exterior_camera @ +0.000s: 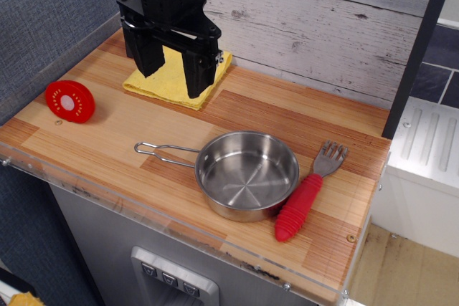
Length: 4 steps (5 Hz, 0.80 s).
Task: Place the pot on the cloth.
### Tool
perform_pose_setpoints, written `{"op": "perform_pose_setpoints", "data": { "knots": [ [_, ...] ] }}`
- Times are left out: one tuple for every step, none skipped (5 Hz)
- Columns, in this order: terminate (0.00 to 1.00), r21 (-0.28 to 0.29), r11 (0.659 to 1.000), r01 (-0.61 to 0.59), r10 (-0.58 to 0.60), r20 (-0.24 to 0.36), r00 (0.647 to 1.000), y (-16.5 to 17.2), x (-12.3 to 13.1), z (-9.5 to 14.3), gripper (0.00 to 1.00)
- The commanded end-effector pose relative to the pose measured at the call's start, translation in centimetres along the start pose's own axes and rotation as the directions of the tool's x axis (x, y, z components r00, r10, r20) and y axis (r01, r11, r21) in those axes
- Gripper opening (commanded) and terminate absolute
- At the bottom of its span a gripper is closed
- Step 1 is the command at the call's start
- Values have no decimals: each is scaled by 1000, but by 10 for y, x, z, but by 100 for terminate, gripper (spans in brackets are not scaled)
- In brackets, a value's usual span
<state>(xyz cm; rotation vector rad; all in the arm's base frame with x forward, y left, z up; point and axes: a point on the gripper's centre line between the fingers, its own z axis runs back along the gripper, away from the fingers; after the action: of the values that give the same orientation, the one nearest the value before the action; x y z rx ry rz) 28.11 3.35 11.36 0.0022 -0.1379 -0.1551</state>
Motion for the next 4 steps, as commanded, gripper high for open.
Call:
{"op": "perform_pose_setpoints", "data": {
  "knots": [
    [0, 0, 1000, 0, 0, 0, 1000, 0, 0, 0, 100],
    [0, 20, 1000, 16, -16, 14, 1000, -7, 1, -10, 100],
    [0, 7, 999, 34, -34, 3, 999, -11, 0, -27, 100],
    [0, -3, 997, 81, -81, -22, 996, -10, 1, -53, 100]
  ]
}}
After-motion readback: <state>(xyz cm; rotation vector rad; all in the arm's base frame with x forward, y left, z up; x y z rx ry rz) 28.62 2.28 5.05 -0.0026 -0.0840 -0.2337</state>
